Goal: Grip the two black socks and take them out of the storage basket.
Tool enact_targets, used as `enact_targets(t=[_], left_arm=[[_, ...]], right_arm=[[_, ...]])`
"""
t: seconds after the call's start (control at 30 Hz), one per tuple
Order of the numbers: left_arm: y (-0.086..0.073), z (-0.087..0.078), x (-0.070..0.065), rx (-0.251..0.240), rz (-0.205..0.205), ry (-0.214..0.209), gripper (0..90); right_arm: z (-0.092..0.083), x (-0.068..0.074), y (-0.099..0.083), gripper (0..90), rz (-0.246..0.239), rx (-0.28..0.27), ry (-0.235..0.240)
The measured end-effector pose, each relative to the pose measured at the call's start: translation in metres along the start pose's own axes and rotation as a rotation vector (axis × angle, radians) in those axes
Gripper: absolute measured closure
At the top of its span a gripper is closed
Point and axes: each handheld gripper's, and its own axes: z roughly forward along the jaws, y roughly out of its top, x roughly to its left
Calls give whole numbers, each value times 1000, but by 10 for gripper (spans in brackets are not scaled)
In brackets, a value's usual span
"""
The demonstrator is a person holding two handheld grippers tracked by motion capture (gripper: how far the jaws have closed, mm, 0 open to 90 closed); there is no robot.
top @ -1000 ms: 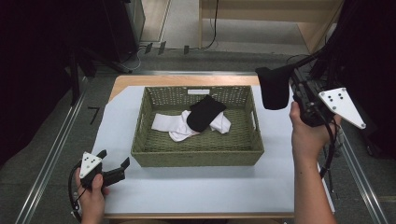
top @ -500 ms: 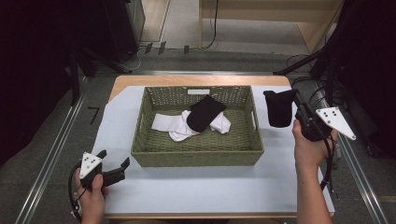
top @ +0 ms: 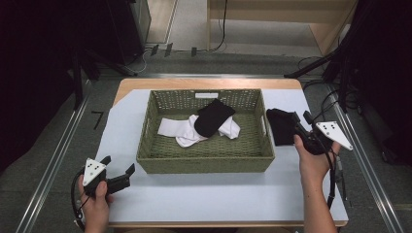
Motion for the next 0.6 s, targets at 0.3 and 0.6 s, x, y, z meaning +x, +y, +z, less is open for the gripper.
enact_targets(t=[0.3,0.6], left_arm=[[0,0,0,0,-1,-1,84],[0,0,1,2,-2,-6,84]], right_arm=[[2,36,39,510,1,-40,77],[23,88,61,484,-21,-35,175]])
